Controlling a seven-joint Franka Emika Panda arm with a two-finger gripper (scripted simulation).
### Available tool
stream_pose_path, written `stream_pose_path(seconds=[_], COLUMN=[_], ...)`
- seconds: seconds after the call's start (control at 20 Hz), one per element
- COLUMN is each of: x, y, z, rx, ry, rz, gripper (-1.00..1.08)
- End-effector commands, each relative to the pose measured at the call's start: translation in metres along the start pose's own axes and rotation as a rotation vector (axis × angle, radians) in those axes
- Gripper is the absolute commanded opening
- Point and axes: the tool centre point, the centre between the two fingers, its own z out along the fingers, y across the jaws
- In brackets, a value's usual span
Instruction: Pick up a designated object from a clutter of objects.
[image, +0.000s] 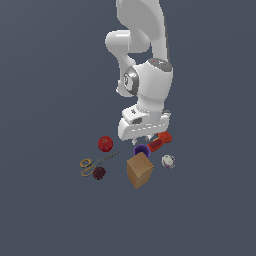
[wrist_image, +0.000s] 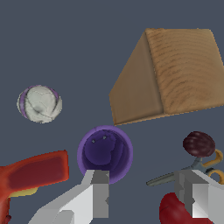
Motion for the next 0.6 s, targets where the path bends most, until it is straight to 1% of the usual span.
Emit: stream_pose_path(seconds=[0.0,0.3,0.55], x=[-0.003,-0.012,-0.018], y=[-0.011,-0.036,-0.051], z=[0.013,0.036,0.047], rx=[0.003,0.019,0.034], ry=[0.022,0.063,0.086], rz=[-0.039,-0.115,-0.156], gripper=[0.28,0.28,0.28])
